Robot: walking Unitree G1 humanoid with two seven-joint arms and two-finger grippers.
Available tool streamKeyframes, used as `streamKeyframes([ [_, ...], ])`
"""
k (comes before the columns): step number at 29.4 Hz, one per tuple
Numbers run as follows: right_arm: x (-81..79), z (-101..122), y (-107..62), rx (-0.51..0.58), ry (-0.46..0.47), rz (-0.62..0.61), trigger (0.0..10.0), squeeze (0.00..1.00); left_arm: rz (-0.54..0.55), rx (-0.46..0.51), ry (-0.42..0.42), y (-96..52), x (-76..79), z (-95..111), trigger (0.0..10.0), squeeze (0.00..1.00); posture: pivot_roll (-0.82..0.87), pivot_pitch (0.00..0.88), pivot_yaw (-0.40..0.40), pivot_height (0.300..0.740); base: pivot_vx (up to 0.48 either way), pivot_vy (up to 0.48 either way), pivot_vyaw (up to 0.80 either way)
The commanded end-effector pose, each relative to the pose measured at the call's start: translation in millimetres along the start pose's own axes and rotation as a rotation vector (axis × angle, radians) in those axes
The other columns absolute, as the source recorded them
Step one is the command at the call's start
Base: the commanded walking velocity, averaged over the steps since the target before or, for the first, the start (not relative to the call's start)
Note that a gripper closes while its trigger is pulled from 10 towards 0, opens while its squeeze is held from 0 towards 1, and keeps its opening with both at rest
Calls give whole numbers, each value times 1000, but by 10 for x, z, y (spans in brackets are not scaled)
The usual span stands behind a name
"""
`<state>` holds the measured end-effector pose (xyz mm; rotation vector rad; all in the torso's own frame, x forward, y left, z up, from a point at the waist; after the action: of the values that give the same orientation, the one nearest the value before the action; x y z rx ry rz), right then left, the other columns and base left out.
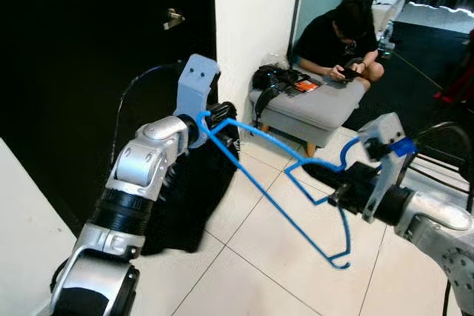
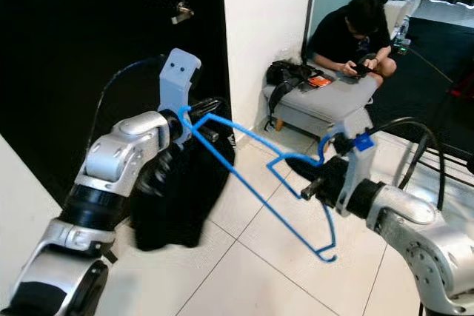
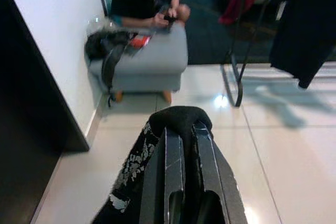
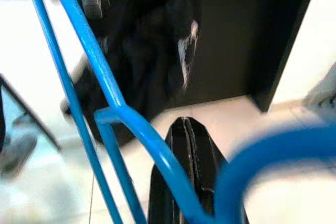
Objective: Hang hanger
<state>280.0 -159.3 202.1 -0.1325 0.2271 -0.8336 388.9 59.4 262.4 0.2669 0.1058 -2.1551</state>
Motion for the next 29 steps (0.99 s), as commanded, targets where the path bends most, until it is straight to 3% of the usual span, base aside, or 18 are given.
streamKeyframes([
  [1,-37,-116,19,-92,-25,12,10000,0,11,-5,-3,-19,9,3,10000,0,-20,10,-3,740,0,0,0],
  [7,71,-335,-26,-223,-35,-66,10000,0,96,-35,19,-82,-156,-41,10000,0,-28,14,-4,740,0,0,0],
  [19,320,-267,-254,-216,-22,-164,10000,0,158,-61,62,-131,-218,-72,10000,0,-43,24,-14,740,0,0,0],
  [22,560,-185,-397,-186,-22,-284,10000,0,153,-44,24,-151,-192,-30,10000,0,-47,31,-18,740,0,0,0],
  [29,623,-98,-383,-134,-24,-330,10000,0,140,-30,8,-144,-149,22,10000,0,-45,31,-19,740,0,0,0],
])
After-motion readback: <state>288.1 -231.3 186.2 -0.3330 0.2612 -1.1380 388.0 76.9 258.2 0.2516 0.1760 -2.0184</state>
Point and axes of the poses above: a point about 5 cm out from each wrist's last joint towards the gripper, its own y axis pointing out of the wrist towards the gripper, its own z axis along the axis of the wrist's last joint, x = y × z, the point moved 4 cm from there along y, pointing out of the wrist towards the gripper, and after that the axes turned 8 degrees about y, right-handed, at the moved point
